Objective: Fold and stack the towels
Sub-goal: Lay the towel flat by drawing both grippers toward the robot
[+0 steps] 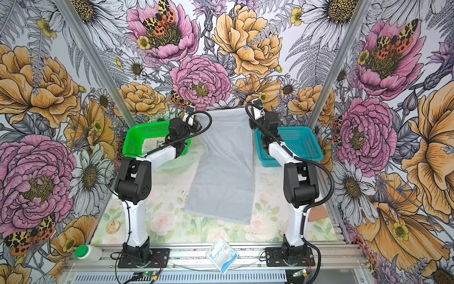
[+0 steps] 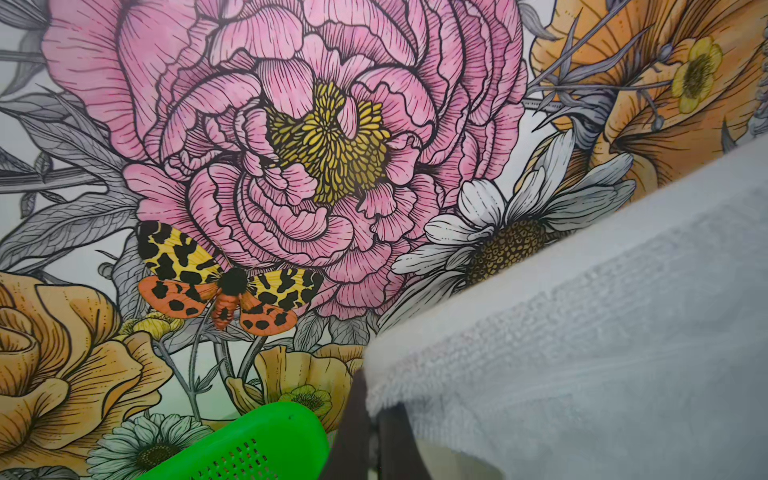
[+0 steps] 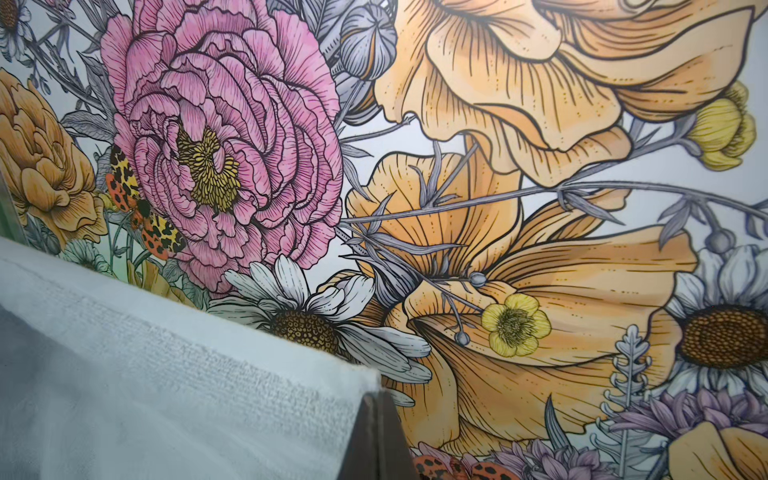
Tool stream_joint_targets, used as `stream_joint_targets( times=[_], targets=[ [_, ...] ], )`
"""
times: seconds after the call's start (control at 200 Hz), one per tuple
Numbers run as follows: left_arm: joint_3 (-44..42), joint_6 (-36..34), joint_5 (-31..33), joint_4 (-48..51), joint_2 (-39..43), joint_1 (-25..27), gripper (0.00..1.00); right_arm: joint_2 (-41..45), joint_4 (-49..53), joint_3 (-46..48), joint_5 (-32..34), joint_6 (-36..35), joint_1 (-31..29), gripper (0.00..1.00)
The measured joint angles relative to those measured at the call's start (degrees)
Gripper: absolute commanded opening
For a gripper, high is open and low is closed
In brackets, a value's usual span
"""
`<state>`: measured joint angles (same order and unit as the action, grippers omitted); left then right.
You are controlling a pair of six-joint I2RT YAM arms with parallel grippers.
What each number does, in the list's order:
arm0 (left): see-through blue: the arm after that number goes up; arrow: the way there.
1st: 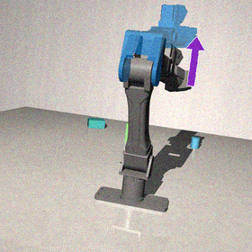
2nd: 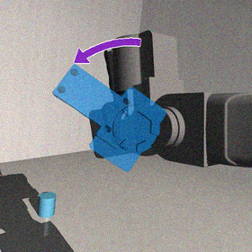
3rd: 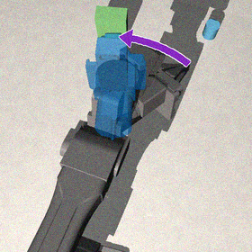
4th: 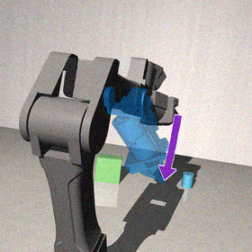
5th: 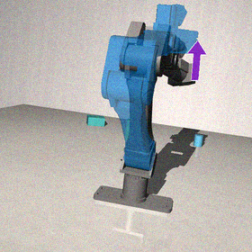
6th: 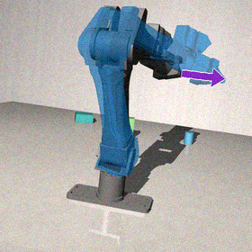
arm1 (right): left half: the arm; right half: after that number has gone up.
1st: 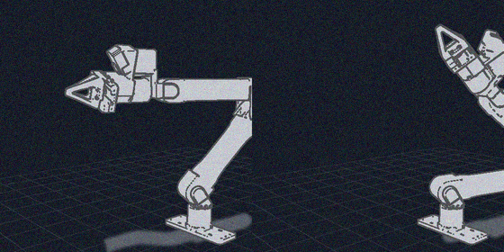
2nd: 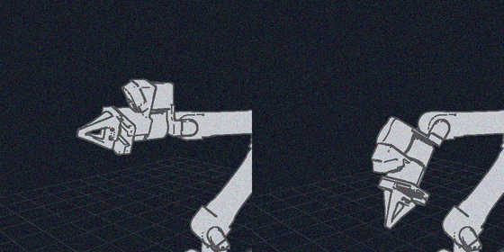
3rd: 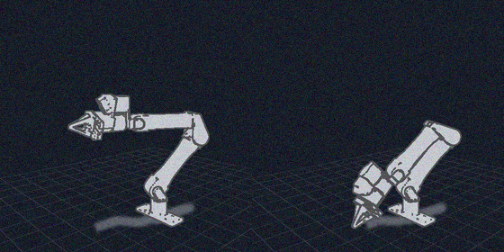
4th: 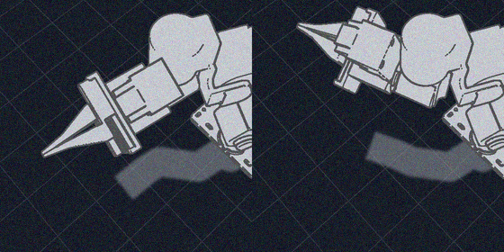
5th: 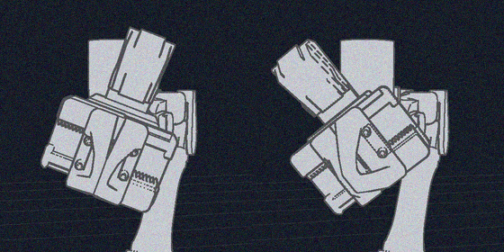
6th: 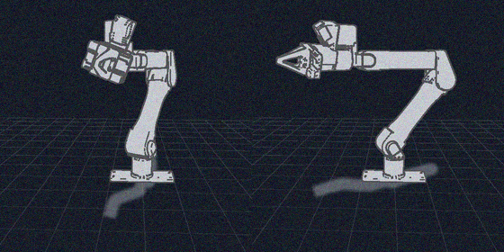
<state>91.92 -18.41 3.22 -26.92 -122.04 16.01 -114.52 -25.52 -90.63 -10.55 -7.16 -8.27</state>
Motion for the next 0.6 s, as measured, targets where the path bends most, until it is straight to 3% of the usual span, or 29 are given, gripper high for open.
stream_joint_targets(
  times=[0.155,0.43,0.475,0.525,0.6],
  targets=[
    [7.2,0.0,0.0,2.4,-6.3,0.0,0.0,-4.4,2.1,-6.0,1.0,-1.5,0.1,0.0],
    [21.5,0.0,0.7,8.7,-16.7,0.0,0.13,-13.4,5.4,-14.1,4.4,-2.4,0.5,0.0],
    [24.6,-0.1,0.8,9.7,-18.7,0.0,0.25,-15.0,5.7,-15.6,5.3,-2.4,0.5,0.0],
    [27.9,-0.3,1.2,11.0,-20.6,0.0,0.48,-17.0,6.1,-17.6,6.6,-2.6,0.5,0.12],
    [32.7,0.7,1.7,12.8,-22.9,-0.1,0.72,-20.0,7.1,-21.9,8.4,-3.3,0.5,0.44]
  ],
)
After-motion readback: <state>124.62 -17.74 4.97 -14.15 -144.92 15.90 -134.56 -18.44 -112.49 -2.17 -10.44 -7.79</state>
